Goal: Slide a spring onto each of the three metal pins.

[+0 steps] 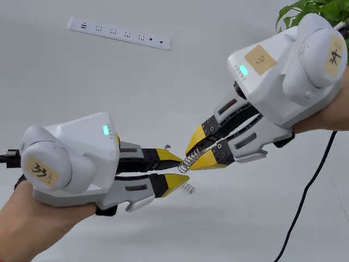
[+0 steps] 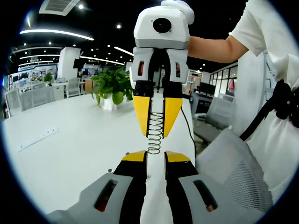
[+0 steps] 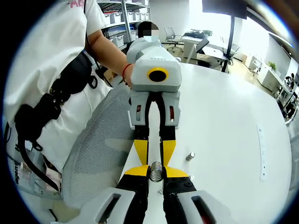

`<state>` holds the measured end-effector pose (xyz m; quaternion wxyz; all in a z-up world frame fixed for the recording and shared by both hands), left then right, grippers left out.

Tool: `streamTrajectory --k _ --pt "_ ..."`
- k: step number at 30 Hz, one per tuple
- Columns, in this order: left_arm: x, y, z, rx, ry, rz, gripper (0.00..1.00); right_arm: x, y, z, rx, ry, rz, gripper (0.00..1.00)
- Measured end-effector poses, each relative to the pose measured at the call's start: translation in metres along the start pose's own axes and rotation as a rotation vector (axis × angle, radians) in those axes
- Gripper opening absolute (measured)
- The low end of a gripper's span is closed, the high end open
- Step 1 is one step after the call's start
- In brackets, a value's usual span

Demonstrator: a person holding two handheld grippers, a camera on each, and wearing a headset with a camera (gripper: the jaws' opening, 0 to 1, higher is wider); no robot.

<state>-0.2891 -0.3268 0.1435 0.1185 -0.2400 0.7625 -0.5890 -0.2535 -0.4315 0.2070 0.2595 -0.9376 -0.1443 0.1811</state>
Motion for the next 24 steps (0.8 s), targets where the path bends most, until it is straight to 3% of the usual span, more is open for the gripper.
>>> streamTrajectory --k 15,24 --pt "-0.014 0.009 -0.020 -0.016 -0.061 0.009 0.22 0.006 0.001 -0.011 0.053 0.067 0.041 0.07" --pt "-0.024 0.014 -0.035 -0.029 -0.105 0.029 0.29 0.010 0.002 -0.015 0.059 0.094 0.060 0.07"
Point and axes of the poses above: the centre of the closed fingertips' face, and the gripper's own axes: z roughly forward along the fingers, x roughly to its right, y roughly out of its underside, the point moved 8 cm from there along -z, roughly backward along the fingers, and after that the axes turned 12 degrees about -y, right-handed, at the moved point
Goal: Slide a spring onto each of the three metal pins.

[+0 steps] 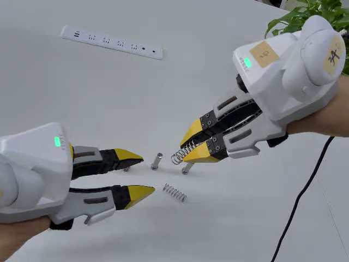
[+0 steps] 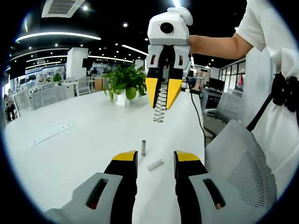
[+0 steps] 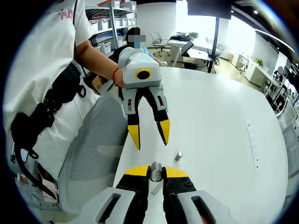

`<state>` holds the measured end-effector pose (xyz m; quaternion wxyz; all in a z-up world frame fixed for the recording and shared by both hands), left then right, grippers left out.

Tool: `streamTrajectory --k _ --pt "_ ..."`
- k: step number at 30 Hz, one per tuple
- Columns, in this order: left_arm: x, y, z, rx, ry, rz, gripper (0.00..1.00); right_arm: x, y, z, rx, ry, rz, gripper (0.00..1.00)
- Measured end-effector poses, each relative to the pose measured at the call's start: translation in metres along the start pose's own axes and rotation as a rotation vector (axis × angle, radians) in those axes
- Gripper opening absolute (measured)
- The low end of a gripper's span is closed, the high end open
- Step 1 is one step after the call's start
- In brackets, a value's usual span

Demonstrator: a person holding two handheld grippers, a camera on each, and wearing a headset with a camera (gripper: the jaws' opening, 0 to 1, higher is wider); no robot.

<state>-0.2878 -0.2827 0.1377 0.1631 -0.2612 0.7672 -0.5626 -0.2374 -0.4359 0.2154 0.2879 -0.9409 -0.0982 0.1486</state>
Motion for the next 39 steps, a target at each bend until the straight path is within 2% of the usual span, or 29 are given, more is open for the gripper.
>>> streamTrajectory --k 19,31,39 --pt "-0.023 0.016 -0.028 -0.035 -0.091 0.038 0.44 0.017 -0.001 -0.004 -0.025 0.065 0.041 0.07" --pt "-0.035 0.036 -0.040 -0.075 -0.129 0.054 0.63 0.028 -0.003 -0.001 -0.051 0.099 0.065 0.07" --pt "-0.037 0.044 -0.042 -0.096 -0.132 0.056 0.77 0.036 0.000 0.006 -0.064 0.115 0.088 0.07"
Point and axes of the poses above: the centre of the closed fingertips' face, and the gripper's own axes: z roughly forward along the fingers, x roughly to its right, y roughly out of its underside, the point moved 8 cm from there along -z, roughly backward along the fingers, and after that the axes turned 12 degrees about -y, right-handed, at the moved point
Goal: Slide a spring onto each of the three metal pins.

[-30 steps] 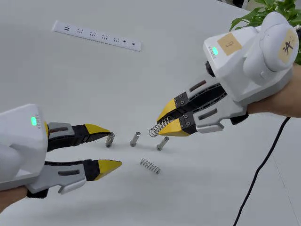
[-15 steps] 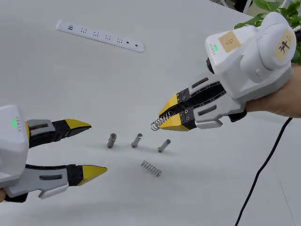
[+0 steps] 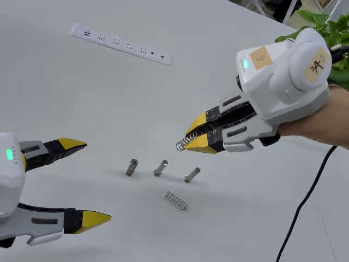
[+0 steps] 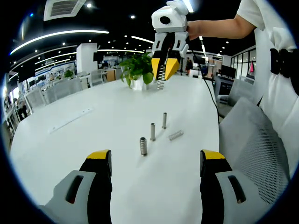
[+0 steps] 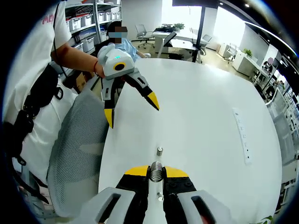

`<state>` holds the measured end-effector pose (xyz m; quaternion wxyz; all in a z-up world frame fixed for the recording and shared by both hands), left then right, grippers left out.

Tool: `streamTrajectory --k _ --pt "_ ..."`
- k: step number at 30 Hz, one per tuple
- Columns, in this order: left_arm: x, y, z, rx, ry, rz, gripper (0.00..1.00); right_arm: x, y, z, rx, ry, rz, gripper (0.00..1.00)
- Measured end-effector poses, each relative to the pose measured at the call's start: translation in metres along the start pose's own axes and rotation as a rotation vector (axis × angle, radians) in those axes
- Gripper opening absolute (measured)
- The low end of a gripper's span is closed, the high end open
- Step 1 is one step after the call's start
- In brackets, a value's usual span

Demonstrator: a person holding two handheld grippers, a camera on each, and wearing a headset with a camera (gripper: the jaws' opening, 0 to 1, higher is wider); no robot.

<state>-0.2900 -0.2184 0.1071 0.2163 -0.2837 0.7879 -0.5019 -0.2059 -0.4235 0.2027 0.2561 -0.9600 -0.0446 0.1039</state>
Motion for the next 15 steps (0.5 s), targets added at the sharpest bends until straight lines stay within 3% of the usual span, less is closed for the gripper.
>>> streamTrajectory --k 15 --pt "0.001 0.013 0.000 -0.023 -0.013 -0.010 0.98 0.014 0.009 0.013 -0.024 0.020 0.029 0.07"
Point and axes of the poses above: the centre of the closed fingertips' face, and the gripper's own axes: z roughly forward along the fingers, x roughly to its right, y roughly out of its underside, the point moved 8 cm from there along -z, roughly backward along the fingers, and after that the axes turned 12 degrees about -y, right-handed, at the moved point
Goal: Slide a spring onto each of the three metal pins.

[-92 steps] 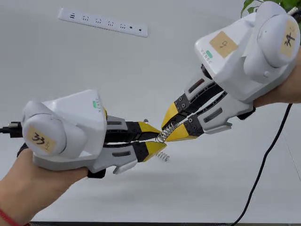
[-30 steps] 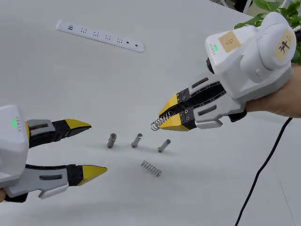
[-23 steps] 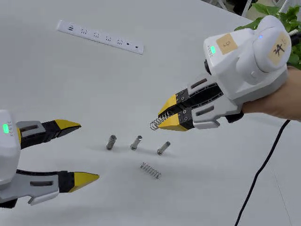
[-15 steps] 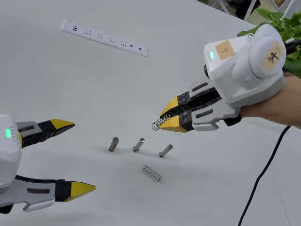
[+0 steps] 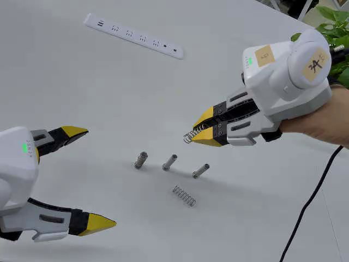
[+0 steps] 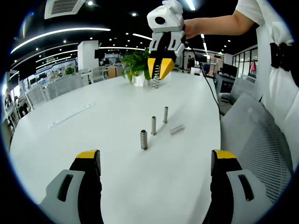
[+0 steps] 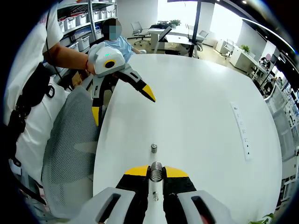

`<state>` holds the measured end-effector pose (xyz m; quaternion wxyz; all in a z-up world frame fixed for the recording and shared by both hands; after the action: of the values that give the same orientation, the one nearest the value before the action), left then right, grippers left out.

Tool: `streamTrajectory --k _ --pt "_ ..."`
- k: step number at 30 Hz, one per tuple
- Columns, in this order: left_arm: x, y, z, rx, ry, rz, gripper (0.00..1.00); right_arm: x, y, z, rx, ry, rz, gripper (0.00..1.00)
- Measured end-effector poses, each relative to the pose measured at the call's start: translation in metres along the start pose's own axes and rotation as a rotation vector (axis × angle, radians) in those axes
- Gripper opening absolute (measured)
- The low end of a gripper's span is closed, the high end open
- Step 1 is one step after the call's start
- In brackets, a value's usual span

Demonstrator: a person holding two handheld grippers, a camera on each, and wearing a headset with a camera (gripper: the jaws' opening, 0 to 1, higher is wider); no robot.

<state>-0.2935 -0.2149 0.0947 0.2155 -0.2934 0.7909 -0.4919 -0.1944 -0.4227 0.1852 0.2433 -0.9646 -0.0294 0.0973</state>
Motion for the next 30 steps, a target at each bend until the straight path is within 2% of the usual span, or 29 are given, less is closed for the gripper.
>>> streamTrajectory --k 4,5,10,20,25,30 --pt "0.002 0.002 0.001 -0.004 0.001 -0.012 0.99 0.002 0.004 0.009 -0.015 -0.003 0.005 0.07" --pt "0.002 0.002 0.001 -0.001 -0.001 -0.011 0.99 0.003 0.006 0.012 -0.035 0.000 -0.003 0.07" --pt "0.003 0.001 0.002 0.021 -0.003 -0.012 0.99 0.008 0.015 0.025 -0.051 -0.004 0.014 0.07" --pt "0.007 0.004 0.006 0.016 0.013 -0.003 0.99 0.014 0.018 0.046 -0.094 -0.015 0.010 0.07" --pt "0.007 0.004 0.007 0.015 0.016 -0.006 0.99 0.015 0.020 0.052 -0.123 -0.023 0.000 0.07" --pt "0.005 0.005 0.006 0.018 0.014 -0.010 0.99 0.018 0.022 0.055 -0.124 -0.027 0.010 0.07"
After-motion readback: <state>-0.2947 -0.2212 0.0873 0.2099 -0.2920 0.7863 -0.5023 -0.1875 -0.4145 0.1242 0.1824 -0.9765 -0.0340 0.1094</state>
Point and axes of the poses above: the centre of the closed fingertips' face, and the gripper's own axes: z roughly forward along the fingers, x roughly to its right, y roughly out of its underside, the point moved 8 cm from there along -z, roughly backward along the fingers, and after that the axes turned 12 degrees about -y, right-handed, at the moved point
